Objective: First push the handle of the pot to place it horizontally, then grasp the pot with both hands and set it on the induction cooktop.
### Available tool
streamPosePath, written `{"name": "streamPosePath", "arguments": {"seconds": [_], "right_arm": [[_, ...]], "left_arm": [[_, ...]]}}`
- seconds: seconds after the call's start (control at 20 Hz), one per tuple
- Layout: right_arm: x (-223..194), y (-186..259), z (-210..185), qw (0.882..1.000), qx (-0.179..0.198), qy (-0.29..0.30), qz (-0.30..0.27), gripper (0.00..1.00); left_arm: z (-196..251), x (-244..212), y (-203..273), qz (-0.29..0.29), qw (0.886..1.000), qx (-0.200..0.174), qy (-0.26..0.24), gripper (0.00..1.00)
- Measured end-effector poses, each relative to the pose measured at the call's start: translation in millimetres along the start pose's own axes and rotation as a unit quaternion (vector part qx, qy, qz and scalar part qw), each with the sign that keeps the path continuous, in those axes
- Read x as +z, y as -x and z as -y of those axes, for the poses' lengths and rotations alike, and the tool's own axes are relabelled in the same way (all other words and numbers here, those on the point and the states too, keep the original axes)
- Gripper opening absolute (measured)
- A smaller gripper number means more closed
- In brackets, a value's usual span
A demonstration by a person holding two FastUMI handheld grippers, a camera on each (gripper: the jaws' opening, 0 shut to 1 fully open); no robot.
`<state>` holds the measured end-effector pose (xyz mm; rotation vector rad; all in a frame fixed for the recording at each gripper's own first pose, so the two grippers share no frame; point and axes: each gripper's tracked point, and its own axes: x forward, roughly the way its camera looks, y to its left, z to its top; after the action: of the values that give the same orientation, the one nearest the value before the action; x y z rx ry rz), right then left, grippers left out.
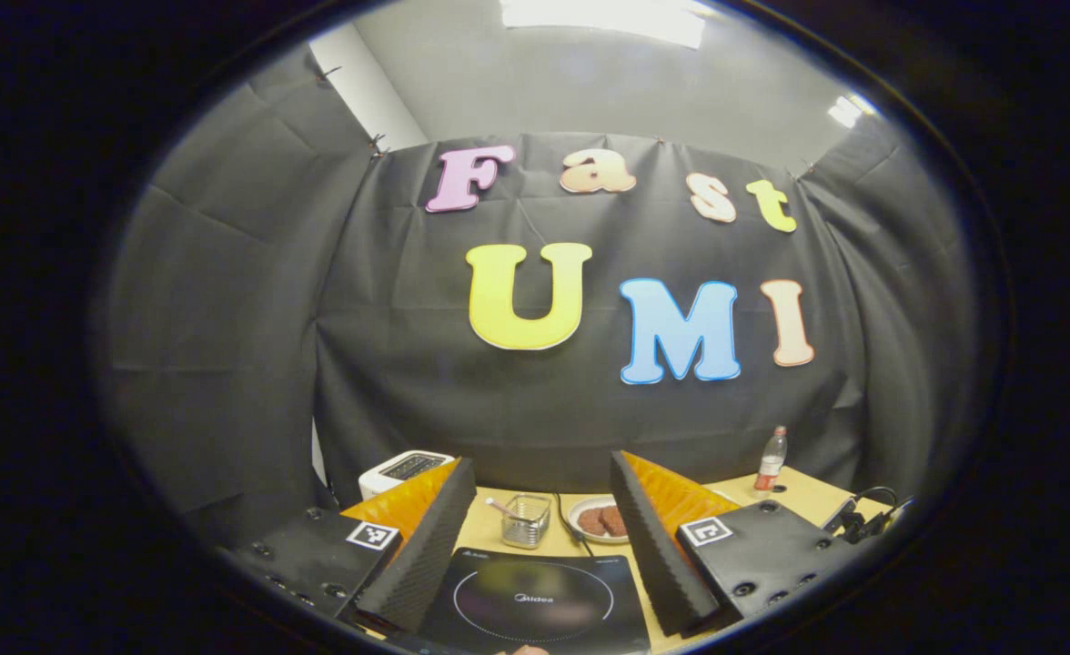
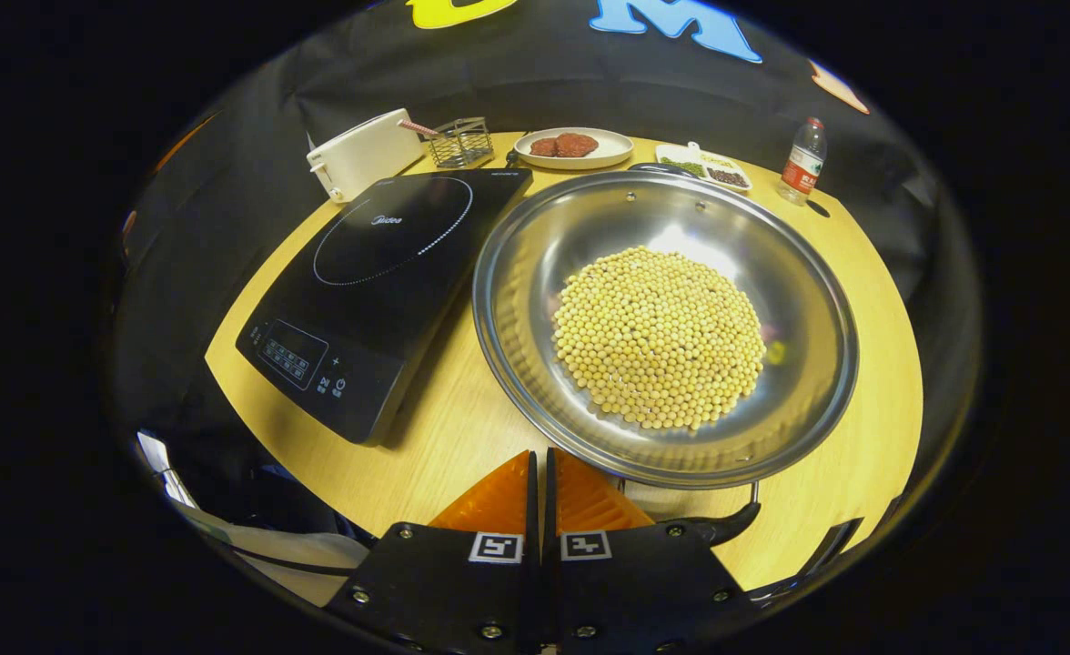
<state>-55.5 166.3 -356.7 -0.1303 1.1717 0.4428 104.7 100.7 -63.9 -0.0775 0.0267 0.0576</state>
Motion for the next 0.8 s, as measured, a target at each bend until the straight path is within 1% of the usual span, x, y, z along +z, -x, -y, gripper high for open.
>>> {"name": "streamPosePath", "arguments": {"seconds": [0.05, 0.1, 0.15, 0.25, 0.3, 0.45, 0.5, 0.55, 0.65, 0.7, 0.75, 0.8], "right_arm": [[-1, 2, 5, 1.000, -0.006, 0.001, -0.001, 0.01], [-3, 3, 9, 1.000, -0.011, 0.000, -0.002, 0.01], [-4, 5, 13, 1.000, -0.016, -0.001, -0.003, 0.01], [-7, 8, 22, 1.000, -0.023, -0.008, -0.004, 0.01], [-8, 9, 26, 1.000, -0.025, -0.012, -0.005, 0.01], [-10, 14, 37, 0.999, -0.025, -0.031, -0.011, 0.01], [-11, 15, 41, 0.999, -0.023, -0.036, -0.012, 0.01], [-12, 16, 44, 0.999, -0.022, -0.039, -0.014, 0.01], [-14, 18, 54, 0.999, -0.025, -0.039, -0.019, 0.01], [-15, 19, 60, 0.999, -0.027, -0.037, -0.022, 0.01], [-16, 20, 65, 0.999, -0.028, -0.035, -0.025, 0.01], [-17, 20, 72, 0.999, -0.032, -0.033, -0.028, 0.01]], "left_arm": [[2, 0, -1, -0.001, 1.000, -0.003, 0.003, 0.94], [6, -3, -2, -0.002, 1.000, -0.006, 0.006, 0.94], [9, -3, -2, -0.004, 1.000, -0.009, 0.008, 0.96], [18, -5, -5, -0.006, 1.000, -0.016, 0.009, 0.96], [22, -6, -5, -0.007, 1.000, -0.019, 0.007, 0.99], [36, -1, -5, -0.006, 1.000, -0.026, 0.006, 0.99], [41, 0, -6, -0.006, 1.000, -0.027, 0.008, 0.96], [46, 0, -6, -0.006, 1.000, -0.028, 0.008, 0.99], [54, -3, -7, -0.010, 1.000, -0.028, 0.004, 0.99], [58, -4, -7, -0.011, 1.000, -0.027, 0.003, 0.96], [62, -3, -7, -0.012, 1.000, -0.026, 0.003, 0.99], [65, -6, -6, -0.014, 1.000, -0.025, 0.002, 0.99]]}}
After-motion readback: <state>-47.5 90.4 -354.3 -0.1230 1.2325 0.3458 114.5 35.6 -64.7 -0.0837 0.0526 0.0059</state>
